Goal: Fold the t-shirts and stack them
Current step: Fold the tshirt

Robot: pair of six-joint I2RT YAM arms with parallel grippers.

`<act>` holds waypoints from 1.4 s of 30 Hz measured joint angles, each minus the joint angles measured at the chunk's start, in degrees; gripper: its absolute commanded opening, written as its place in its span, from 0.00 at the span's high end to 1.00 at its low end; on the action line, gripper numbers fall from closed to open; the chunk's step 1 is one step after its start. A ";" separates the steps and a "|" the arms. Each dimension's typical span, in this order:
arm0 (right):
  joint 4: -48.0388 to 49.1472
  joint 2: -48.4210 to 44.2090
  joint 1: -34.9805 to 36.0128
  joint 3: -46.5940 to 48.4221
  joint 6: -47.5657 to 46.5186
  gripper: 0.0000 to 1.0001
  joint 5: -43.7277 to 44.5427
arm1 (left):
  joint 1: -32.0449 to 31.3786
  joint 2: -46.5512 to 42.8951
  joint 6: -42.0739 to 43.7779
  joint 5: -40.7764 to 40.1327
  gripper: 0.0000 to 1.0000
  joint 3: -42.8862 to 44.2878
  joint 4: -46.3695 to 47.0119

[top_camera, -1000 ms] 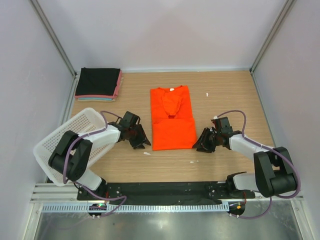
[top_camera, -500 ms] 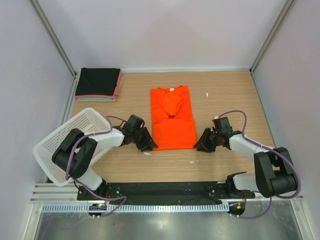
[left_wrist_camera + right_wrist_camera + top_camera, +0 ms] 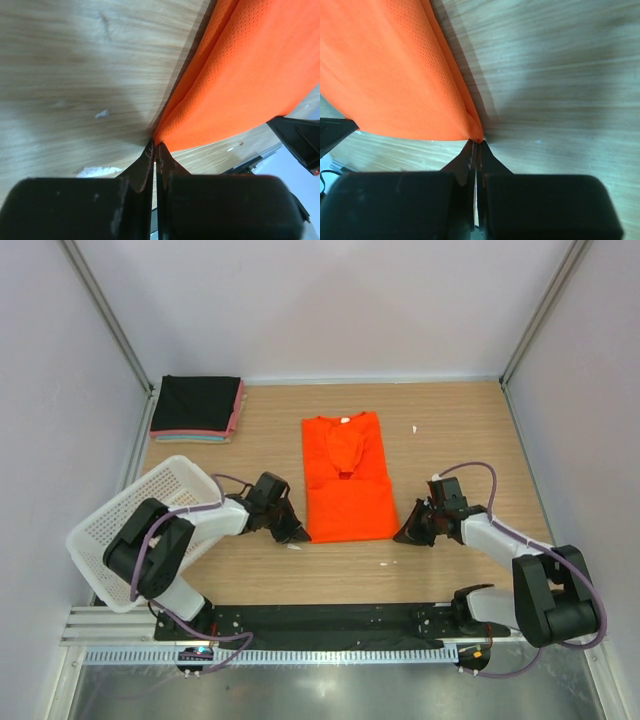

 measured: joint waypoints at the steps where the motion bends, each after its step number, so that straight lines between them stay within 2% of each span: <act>1: -0.66 -0.79 0.11 -0.11 -0.09 0.99 0.20 | -0.11 -0.52 0.09 -0.50 1.00 0.00 -0.79; 11: -7.37 -11.34 1.42 0.04 -1.31 0.99 1.27 | -1.18 -10.47 0.22 -3.45 1.00 0.00 -8.31; 18: -9.90 -13.03 1.68 2.25 -1.38 0.99 1.44 | -1.60 -12.11 0.28 -3.82 1.00 0.74 -10.64; 22: -11.76 -12.17 1.68 6.69 -1.92 0.99 2.03 | -1.62 -12.07 0.70 -4.94 1.00 4.96 -14.56; 31: -14.91 -3.06 1.66 27.28 -3.82 0.99 5.05 | 0.87 -7.65 4.63 -8.28 1.00 25.86 -22.77; 35: -13.09 4.57 1.66 36.72 -4.83 0.99 5.25 | 5.62 -0.81 6.16 -8.11 1.00 36.02 -24.26; 42: -8.52 24.72 1.49 56.72 -6.62 0.99 5.29 | 12.44 12.44 7.85 -7.13 1.00 52.24 -23.41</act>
